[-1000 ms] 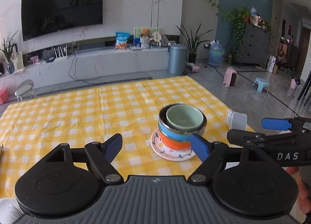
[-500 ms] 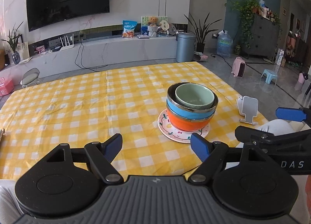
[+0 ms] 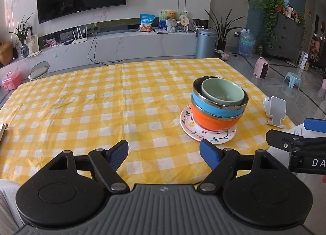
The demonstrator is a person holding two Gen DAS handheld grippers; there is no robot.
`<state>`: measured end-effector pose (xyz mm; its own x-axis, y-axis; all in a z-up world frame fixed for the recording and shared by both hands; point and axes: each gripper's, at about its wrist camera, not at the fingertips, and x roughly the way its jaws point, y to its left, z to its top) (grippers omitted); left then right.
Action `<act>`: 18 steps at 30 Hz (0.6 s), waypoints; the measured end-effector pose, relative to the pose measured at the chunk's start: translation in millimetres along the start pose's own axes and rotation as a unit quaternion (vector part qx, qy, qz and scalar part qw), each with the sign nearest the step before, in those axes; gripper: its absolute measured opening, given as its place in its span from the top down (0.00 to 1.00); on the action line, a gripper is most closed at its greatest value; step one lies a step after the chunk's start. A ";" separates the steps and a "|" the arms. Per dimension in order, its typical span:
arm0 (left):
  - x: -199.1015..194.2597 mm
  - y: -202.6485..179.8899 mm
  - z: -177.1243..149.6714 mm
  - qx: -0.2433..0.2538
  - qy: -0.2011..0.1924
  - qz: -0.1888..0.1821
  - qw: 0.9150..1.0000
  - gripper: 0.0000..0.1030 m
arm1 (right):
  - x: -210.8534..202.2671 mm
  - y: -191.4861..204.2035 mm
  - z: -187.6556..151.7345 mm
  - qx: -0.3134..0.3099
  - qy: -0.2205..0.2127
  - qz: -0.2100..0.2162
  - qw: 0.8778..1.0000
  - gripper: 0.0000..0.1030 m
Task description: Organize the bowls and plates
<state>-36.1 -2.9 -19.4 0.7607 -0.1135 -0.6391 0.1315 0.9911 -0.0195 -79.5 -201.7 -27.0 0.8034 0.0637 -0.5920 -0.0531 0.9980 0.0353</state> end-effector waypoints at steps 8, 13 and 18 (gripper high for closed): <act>2.9 4.1 -0.5 -0.003 0.008 0.007 1.000 0.09 | 9.2 5.4 -3.6 0.007 0.012 0.012 1.000 0.03; 0.6 5.3 1.9 -0.006 0.006 0.008 1.000 0.09 | 9.4 5.8 -3.8 0.009 0.009 0.014 1.000 0.03; -3.1 4.4 2.0 -0.006 0.002 0.010 1.000 0.09 | 5.1 3.5 -4.1 0.013 0.002 0.016 1.000 0.03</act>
<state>-36.7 1.7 -16.0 0.7605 -0.0939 -0.6425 0.1092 0.9939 -0.0160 -78.0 -197.9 -33.2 0.7996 0.0952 -0.5930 -0.0626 0.9952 0.0753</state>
